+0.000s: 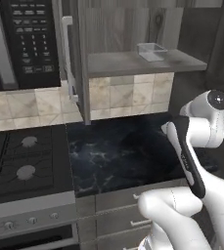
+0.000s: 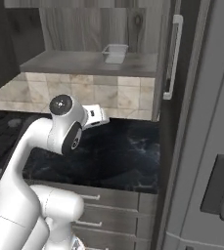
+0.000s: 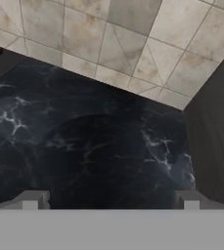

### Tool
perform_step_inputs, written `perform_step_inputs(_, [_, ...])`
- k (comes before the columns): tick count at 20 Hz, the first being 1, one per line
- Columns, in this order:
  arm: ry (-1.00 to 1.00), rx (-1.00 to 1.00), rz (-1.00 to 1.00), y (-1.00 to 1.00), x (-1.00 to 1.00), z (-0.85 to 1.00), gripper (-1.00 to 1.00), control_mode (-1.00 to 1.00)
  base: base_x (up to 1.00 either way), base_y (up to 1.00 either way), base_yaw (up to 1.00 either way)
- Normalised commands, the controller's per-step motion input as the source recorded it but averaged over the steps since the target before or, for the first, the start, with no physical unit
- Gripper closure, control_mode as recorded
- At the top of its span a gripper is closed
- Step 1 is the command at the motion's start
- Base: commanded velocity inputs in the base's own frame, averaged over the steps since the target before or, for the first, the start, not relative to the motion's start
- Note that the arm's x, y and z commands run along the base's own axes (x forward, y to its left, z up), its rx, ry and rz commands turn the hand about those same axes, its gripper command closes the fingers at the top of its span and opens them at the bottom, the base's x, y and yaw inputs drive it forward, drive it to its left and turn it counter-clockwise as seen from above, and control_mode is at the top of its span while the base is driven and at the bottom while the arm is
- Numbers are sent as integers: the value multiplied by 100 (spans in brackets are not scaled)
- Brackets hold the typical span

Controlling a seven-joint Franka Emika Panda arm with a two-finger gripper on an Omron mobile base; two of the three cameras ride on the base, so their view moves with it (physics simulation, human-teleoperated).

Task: Retrieve the tupperware and aluminum foil from the cabinet and place them on the dining counter near the plate with tomato and chicken drumstick to prepare for storing leftovers.

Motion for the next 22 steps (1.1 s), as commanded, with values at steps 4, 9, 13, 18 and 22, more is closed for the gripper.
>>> perform_step_inputs(4, [0, 0, 0, 0, 0, 0, -100, 100, 56, -61, 7])
perform_step_inputs(9, [0, 0, 0, 0, 0, 0, -100, 100, 32, -24, 6])
perform_step_inputs(13, [0, 0, 0, 0, 0, 0, -100, 100, 12, 50, 3])
perform_step_inputs(18, [0, 0, 0, 0, 0, 0, -100, 100, 23, 64, 2])
perform_step_inputs(22, [0, 0, 0, 0, 0, 0, -100, 100, 50, 56, 0])
